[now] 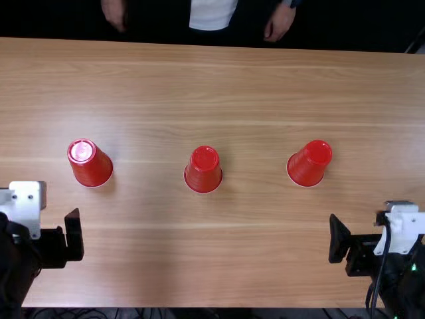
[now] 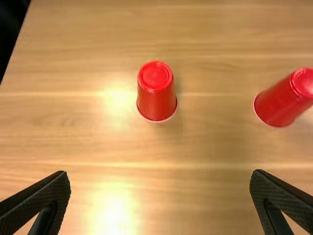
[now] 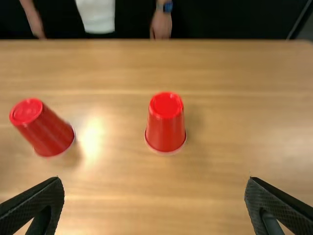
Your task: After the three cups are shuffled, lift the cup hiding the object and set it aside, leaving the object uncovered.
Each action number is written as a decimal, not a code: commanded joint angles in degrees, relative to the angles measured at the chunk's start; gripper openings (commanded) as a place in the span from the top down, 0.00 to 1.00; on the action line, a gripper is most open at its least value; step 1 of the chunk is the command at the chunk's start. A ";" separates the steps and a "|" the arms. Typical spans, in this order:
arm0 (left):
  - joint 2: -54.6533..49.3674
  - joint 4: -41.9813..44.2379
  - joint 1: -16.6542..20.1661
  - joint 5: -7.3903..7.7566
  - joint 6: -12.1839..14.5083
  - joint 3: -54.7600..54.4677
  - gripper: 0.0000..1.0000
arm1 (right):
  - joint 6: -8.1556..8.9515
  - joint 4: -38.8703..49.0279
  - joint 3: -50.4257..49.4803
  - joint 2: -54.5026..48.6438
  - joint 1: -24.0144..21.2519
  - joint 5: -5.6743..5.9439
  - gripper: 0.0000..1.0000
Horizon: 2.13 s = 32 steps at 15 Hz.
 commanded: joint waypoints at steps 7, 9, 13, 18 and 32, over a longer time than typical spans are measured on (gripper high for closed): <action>8.74 -11.25 0.31 0.15 0.91 7.33 0.00 | -0.16 -16.21 13.86 14.81 0.10 0.28 0.00; 10.15 -10.62 0.31 0.04 0.91 7.24 0.00 | -0.38 -15.79 13.42 15.69 0.01 0.38 0.00; 16.21 -9.77 0.31 -0.27 0.81 7.24 0.00 | -0.38 -11.99 12.01 18.85 -0.16 0.70 0.00; 25.44 -0.28 0.31 -0.48 0.60 7.15 0.00 | -0.38 -6.30 9.11 21.23 -0.07 0.28 0.00; 51.89 8.90 -0.21 -2.59 -2.25 13.48 0.00 | -0.27 -2.61 5.33 22.63 -0.07 0.28 0.00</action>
